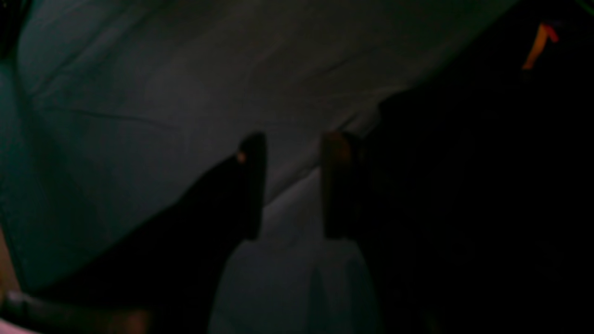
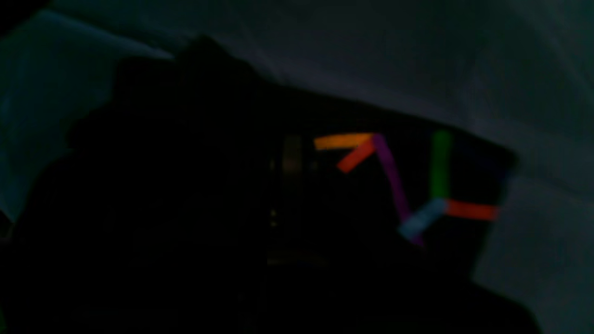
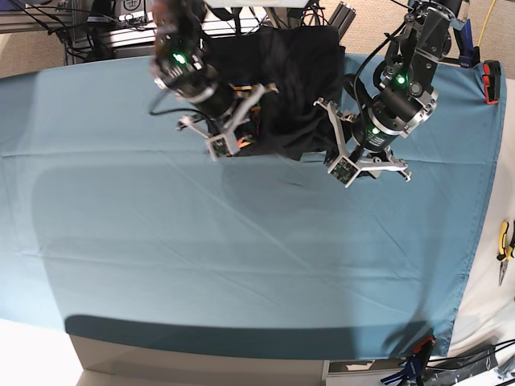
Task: Fold the T-shirt properly
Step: 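Move the right gripper along the bundle toward the left gripper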
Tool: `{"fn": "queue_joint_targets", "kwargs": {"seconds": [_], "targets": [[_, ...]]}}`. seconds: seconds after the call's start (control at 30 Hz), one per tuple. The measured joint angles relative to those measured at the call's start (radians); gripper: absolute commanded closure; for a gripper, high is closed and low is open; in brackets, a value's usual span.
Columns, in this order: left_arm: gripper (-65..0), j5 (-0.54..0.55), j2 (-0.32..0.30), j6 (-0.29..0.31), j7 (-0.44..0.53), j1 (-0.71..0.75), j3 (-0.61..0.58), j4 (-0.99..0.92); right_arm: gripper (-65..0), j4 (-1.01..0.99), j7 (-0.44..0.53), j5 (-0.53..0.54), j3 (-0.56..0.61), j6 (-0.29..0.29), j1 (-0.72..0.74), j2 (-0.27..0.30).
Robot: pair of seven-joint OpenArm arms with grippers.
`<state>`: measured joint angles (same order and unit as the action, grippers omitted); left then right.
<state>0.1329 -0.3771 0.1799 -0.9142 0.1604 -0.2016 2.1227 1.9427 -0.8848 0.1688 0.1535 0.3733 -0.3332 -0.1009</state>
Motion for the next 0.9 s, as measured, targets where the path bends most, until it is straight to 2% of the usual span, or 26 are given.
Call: {"fn": "queue_joint_targets", "kwargs": {"seconds": [0.47,0.53,0.67,0.9], "targets": [[-21.3,0.0,0.0,0.0,0.0,0.0,0.0,0.0,0.0,-0.002,0.008,-0.006,0.256,0.027,0.019,0.0],[-21.3,0.0,0.0,0.0,0.0,0.0,0.0,0.0,0.0,-0.002,0.03,-0.045,0.265,0.049,0.032,0.0],[-21.3,0.0,0.0,0.0,0.0,0.0,0.0,0.0,0.0,-0.002,0.052,-0.116,0.261,0.05,0.066,0.001],[-21.3,0.0,0.0,0.0,0.0,0.0,0.0,0.0,0.0,-0.003,0.051,-0.153,0.261,0.046,0.109,0.001]]}}
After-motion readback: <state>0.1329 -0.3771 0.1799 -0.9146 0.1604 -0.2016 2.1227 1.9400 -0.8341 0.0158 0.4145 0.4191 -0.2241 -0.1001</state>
